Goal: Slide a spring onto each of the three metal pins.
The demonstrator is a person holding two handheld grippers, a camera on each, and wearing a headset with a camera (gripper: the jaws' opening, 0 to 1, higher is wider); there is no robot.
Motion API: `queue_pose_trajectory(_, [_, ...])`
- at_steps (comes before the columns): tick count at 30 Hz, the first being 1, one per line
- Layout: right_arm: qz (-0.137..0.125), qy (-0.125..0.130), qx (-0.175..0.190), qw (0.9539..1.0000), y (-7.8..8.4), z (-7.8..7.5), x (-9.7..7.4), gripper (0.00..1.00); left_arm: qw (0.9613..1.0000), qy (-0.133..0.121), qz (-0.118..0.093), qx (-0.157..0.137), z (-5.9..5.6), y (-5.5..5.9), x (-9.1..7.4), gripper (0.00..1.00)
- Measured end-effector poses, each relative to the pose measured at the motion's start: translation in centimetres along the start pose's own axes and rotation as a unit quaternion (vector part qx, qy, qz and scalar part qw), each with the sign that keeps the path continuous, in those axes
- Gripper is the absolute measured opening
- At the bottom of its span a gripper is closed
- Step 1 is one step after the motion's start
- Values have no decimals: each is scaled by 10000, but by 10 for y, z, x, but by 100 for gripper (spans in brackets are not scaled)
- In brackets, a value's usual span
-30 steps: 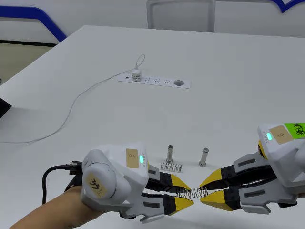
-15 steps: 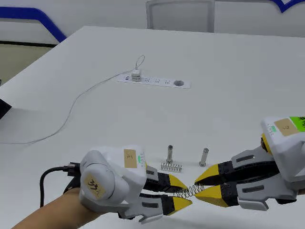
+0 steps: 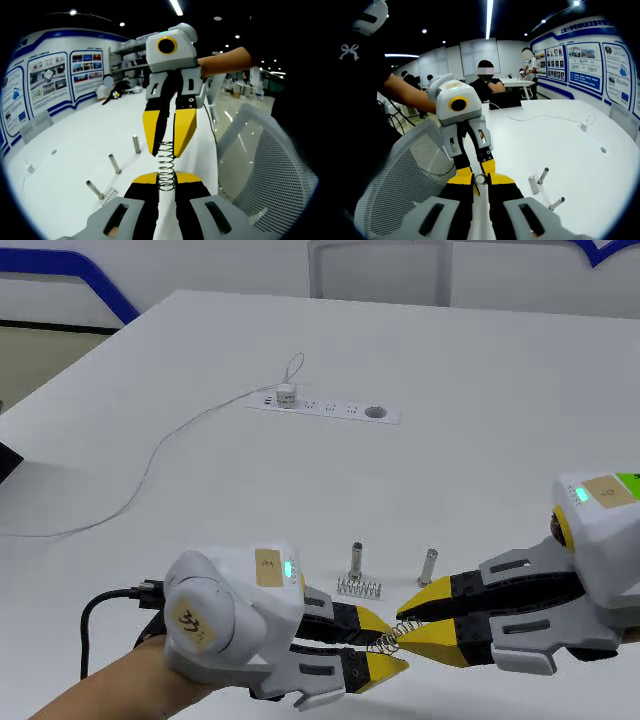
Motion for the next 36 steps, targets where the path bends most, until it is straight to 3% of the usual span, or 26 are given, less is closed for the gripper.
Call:
queue_pose_trajectory(8, [-234,37,182,9996,-6,1,2,11,10000,25,-59,-30,-2,-3,3,10])
queue_pose_trajectory(17, [-232,52,236,9994,-7,2,4,11,10000,9,-55,-64,-2,-2,4,10])
queue_pose_trajectory(30, [-288,229,163,9992,-14,-1,3,10,9991,-135,-257,-307,1,-7,3,12])
queue_pose_trajectory(36, [-301,284,132,9991,-16,-6,3,10,9981,-325,-253,-452,7,-3,-1,27])
Point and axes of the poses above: the centre of the closed fingertips' face, and the gripper's own axes: x roughly forward along the fingers, z roughly to its left, y roughly out of its underside, the point moved 5 cm from there along -x, roughly backward along the fingers, and after that the axes turned 6 degrees about -x, right-handed, at the moved point
